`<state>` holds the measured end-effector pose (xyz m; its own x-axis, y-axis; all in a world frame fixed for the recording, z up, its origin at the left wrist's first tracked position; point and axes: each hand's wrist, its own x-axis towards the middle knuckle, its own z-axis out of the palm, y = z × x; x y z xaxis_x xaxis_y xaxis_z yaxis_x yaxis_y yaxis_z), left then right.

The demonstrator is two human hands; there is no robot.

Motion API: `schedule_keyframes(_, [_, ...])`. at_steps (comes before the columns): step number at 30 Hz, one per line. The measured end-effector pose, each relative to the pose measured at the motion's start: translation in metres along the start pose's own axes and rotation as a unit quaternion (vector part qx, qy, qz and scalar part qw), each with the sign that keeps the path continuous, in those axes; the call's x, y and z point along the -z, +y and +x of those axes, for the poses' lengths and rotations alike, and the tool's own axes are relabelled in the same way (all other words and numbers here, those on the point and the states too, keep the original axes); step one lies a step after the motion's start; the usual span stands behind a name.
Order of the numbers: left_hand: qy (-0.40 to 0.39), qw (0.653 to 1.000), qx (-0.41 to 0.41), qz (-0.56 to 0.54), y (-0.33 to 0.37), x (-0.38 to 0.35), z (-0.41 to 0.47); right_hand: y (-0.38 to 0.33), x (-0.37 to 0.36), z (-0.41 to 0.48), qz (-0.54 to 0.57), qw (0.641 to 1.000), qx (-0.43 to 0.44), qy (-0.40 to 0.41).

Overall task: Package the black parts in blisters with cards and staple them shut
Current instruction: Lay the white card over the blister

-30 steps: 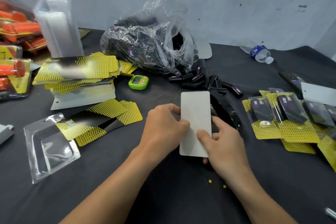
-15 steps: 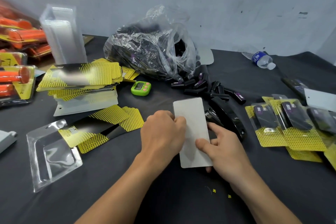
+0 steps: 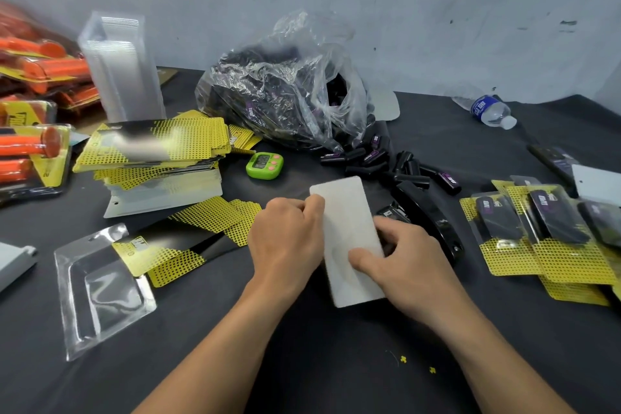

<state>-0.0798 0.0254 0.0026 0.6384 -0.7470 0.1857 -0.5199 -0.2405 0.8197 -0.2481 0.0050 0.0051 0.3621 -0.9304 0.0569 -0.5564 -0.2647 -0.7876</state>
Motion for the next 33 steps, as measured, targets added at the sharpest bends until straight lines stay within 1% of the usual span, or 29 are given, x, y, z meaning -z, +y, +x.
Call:
schedule_keyframes(2, [0.011,1.000,-0.019,-0.009,0.001,-0.002,-0.001,0.001,-0.008,0.004,0.102,0.994,-0.001,0.026])
schedule_keyframes(4, [0.025,0.999,-0.036,-0.010,0.000,-0.004,-0.004,0.002,-0.014,0.006,0.180,0.983,-0.004,0.036])
schedule_keyframes(6, [0.034,0.998,-0.041,-0.018,0.000,-0.006,-0.004,0.006,-0.016,0.005,0.234,0.972,-0.013,0.032])
schedule_keyframes(8, [0.034,0.997,-0.027,-0.057,-0.002,-0.007,-0.001,0.010,-0.015,0.004,0.264,0.964,-0.025,0.019])
schedule_keyframes(11, [0.015,0.990,0.020,-0.140,-0.005,-0.005,0.003,0.016,-0.014,0.002,0.281,0.959,-0.040,0.005])
schedule_keyframes(13, [-0.003,0.985,0.038,-0.168,-0.005,-0.004,0.004,0.017,-0.015,0.002,0.285,0.958,-0.039,0.010])
schedule_keyframes(16, [-0.013,0.975,0.056,-0.214,-0.004,-0.003,0.003,0.016,-0.018,0.002,0.272,0.961,-0.034,0.034])
schedule_keyframes(20, [-0.034,0.949,0.075,-0.305,0.001,-0.003,0.002,0.018,-0.021,0.001,0.247,0.965,-0.049,0.076])
schedule_keyframes(21, [-0.032,0.948,0.077,-0.307,0.001,-0.004,0.001,0.019,-0.021,0.001,0.246,0.965,-0.052,0.076])
schedule_keyframes(22, [-0.023,0.955,0.069,-0.287,0.000,-0.004,0.001,0.019,-0.021,0.001,0.243,0.966,-0.052,0.072])
schedule_keyframes(25, [0.027,0.987,-0.007,-0.161,-0.004,-0.004,-0.002,0.017,-0.021,0.001,0.232,0.971,-0.038,0.055])
schedule_keyframes(28, [0.051,0.994,-0.069,-0.065,0.000,0.000,-0.007,0.017,-0.020,0.000,0.221,0.975,-0.025,0.027])
schedule_keyframes(30, [0.052,0.993,-0.078,-0.075,0.001,-0.001,-0.009,0.018,-0.017,-0.001,0.226,0.974,-0.020,0.001])
schedule_keyframes(32, [0.034,0.987,-0.063,-0.141,0.000,-0.003,-0.009,0.019,-0.016,-0.001,0.261,0.965,-0.021,-0.012])
schedule_keyframes(33, [0.008,0.984,-0.055,-0.170,0.000,-0.004,-0.009,0.018,-0.016,0.000,0.279,0.960,-0.024,-0.009])
